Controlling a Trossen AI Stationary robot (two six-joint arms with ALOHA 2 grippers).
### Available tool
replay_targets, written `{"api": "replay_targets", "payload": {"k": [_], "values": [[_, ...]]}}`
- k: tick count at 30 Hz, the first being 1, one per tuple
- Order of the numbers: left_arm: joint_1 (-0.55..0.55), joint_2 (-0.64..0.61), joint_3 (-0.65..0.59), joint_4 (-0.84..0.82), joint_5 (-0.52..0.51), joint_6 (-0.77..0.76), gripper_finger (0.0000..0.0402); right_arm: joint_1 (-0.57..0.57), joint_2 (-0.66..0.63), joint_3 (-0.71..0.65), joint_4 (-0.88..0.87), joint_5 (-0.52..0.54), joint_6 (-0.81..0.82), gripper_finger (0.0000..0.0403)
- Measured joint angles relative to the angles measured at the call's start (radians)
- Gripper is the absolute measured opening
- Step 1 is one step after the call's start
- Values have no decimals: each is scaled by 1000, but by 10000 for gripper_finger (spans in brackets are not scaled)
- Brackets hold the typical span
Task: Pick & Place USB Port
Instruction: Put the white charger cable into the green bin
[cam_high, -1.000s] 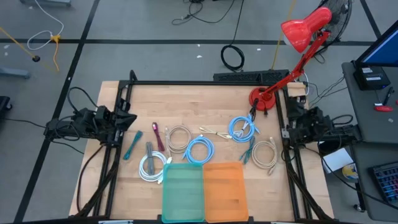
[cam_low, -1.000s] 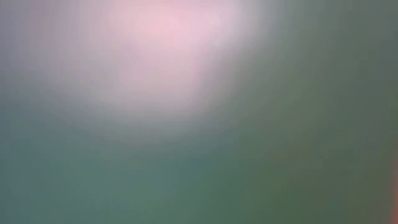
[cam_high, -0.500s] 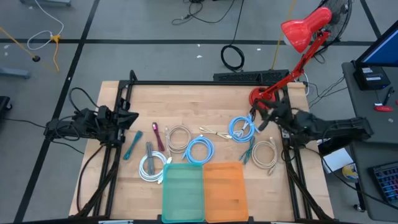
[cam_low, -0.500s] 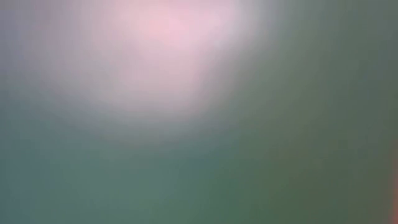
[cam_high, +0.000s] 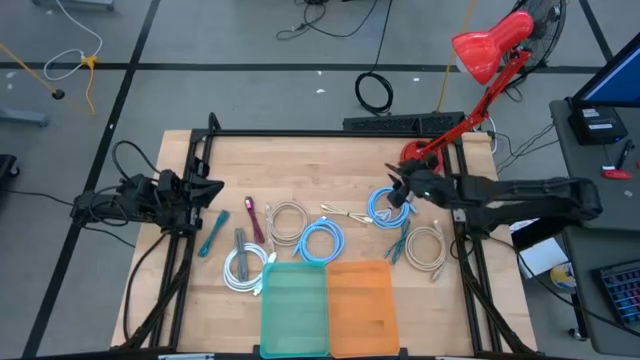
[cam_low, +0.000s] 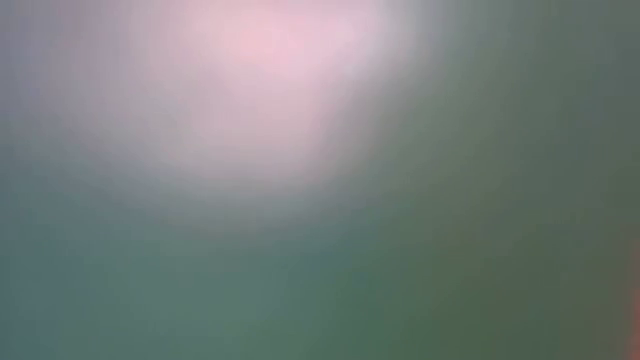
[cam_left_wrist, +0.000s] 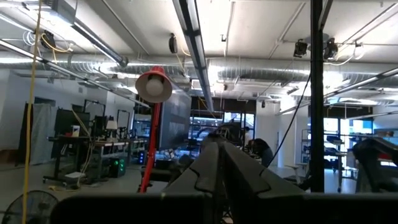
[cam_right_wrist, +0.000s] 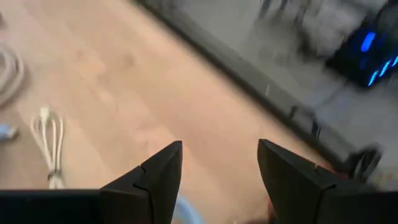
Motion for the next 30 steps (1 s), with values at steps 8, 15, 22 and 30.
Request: {"api": "replay_targets", "payload": {"k": [8,15,22,30], "values": [[0,0,0,-14,-15,11,24,-138,115,68,-152,-235,382,197],[0,0,0,-16,-16,10,24,-179,209,68,-334,-486,536,197],[0,0,0,-22,-18,12,24,-149,280,68,-306,-515,553,201],[0,0,0,-22,-18,12,24,-99,363,68,-235,-515,586,207]]}}
